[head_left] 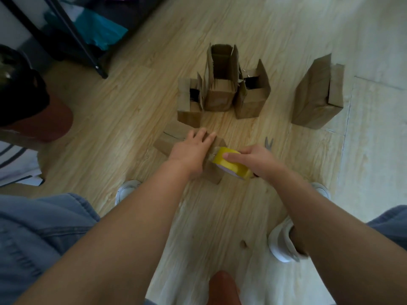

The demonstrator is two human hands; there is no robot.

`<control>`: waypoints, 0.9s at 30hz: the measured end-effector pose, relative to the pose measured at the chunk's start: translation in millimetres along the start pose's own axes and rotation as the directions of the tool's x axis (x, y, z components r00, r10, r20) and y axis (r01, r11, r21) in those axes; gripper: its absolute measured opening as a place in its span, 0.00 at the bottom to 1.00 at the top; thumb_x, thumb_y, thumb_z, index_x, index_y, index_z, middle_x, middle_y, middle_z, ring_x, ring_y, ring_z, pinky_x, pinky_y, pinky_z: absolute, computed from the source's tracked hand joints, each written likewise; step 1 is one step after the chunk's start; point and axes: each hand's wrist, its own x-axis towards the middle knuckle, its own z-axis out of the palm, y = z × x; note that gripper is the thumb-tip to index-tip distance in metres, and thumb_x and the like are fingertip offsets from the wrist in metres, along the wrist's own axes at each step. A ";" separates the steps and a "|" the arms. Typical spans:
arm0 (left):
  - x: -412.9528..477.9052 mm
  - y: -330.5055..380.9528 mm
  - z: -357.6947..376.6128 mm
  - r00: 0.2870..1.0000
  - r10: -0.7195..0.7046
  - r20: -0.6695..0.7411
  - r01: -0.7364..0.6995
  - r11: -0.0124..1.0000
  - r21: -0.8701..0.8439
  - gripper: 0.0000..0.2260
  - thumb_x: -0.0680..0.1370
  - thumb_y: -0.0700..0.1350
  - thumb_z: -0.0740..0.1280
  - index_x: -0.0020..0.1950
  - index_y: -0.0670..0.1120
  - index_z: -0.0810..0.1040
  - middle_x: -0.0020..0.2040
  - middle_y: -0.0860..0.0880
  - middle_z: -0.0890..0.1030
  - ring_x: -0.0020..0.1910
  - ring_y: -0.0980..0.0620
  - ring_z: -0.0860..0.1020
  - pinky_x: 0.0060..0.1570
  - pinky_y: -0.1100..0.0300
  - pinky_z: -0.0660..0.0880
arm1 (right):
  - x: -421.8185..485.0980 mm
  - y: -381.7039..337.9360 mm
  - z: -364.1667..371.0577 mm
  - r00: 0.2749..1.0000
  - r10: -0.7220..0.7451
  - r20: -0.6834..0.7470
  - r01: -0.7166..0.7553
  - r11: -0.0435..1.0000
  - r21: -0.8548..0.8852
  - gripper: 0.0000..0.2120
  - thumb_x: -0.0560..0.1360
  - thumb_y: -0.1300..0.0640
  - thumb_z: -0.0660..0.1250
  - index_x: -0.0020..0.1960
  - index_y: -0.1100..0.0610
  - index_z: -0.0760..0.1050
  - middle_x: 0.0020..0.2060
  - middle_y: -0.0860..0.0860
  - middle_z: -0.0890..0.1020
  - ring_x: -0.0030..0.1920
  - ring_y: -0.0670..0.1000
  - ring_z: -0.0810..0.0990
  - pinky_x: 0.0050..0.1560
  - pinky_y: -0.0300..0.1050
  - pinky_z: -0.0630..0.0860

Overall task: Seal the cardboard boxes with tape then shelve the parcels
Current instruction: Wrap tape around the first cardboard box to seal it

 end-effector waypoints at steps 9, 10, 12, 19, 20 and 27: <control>-13.3 5.6 -8.0 0.997 -0.026 -0.075 0.012 0.983 -0.185 0.54 0.64 0.55 0.79 0.80 0.51 0.48 0.79 0.52 0.54 0.76 0.48 0.57 0.62 0.46 0.73 | -17.7 -32.4 -25.0 0.991 -0.136 -0.018 0.133 0.984 -0.116 0.15 0.75 0.43 0.71 0.47 0.55 0.85 0.45 0.53 0.84 0.47 0.51 0.81 0.50 0.48 0.76; -14.1 5.9 -7.6 0.997 -0.028 -0.074 0.013 0.981 -0.192 0.55 0.64 0.55 0.79 0.80 0.51 0.48 0.79 0.52 0.53 0.76 0.48 0.56 0.63 0.46 0.73 | -18.2 -33.6 -26.0 0.991 -0.134 -0.015 0.131 0.982 -0.136 0.16 0.75 0.43 0.71 0.49 0.56 0.85 0.46 0.54 0.85 0.49 0.53 0.82 0.52 0.49 0.76; -17.4 5.3 -7.1 0.996 -0.030 -0.078 0.013 0.976 -0.219 0.55 0.64 0.56 0.80 0.80 0.51 0.47 0.79 0.53 0.53 0.76 0.48 0.57 0.63 0.48 0.73 | -20.5 -34.8 -28.2 0.989 -0.150 -0.004 0.147 0.976 -0.158 0.18 0.75 0.42 0.71 0.48 0.58 0.85 0.45 0.57 0.85 0.48 0.54 0.83 0.48 0.47 0.77; -24.8 -7.8 -6.8 0.997 -0.047 -0.064 0.020 0.929 -0.368 0.55 0.62 0.50 0.81 0.80 0.52 0.49 0.79 0.54 0.54 0.74 0.46 0.59 0.68 0.48 0.69 | -19.5 -36.4 -26.3 0.979 -0.202 -0.009 0.185 0.914 -0.360 0.28 0.74 0.36 0.69 0.38 0.63 0.80 0.29 0.58 0.74 0.31 0.55 0.74 0.34 0.49 0.71; -25.2 -12.7 -7.1 0.997 -0.062 -0.048 0.038 0.915 -0.401 0.56 0.61 0.49 0.82 0.80 0.54 0.50 0.79 0.55 0.54 0.74 0.46 0.60 0.68 0.47 0.69 | -19.1 -33.9 -28.0 0.980 -0.197 -0.028 0.164 0.881 -0.444 0.29 0.74 0.35 0.69 0.34 0.62 0.76 0.27 0.54 0.70 0.29 0.52 0.70 0.31 0.47 0.66; -30.5 -16.0 -7.0 0.997 -0.061 -0.053 0.031 0.894 -0.448 0.54 0.61 0.43 0.81 0.79 0.56 0.52 0.78 0.55 0.56 0.74 0.46 0.60 0.67 0.49 0.70 | -19.3 -5.3 -33.4 0.990 -0.104 -0.091 0.058 0.911 -0.409 0.31 0.68 0.29 0.69 0.29 0.54 0.63 0.26 0.49 0.63 0.28 0.49 0.63 0.35 0.48 0.60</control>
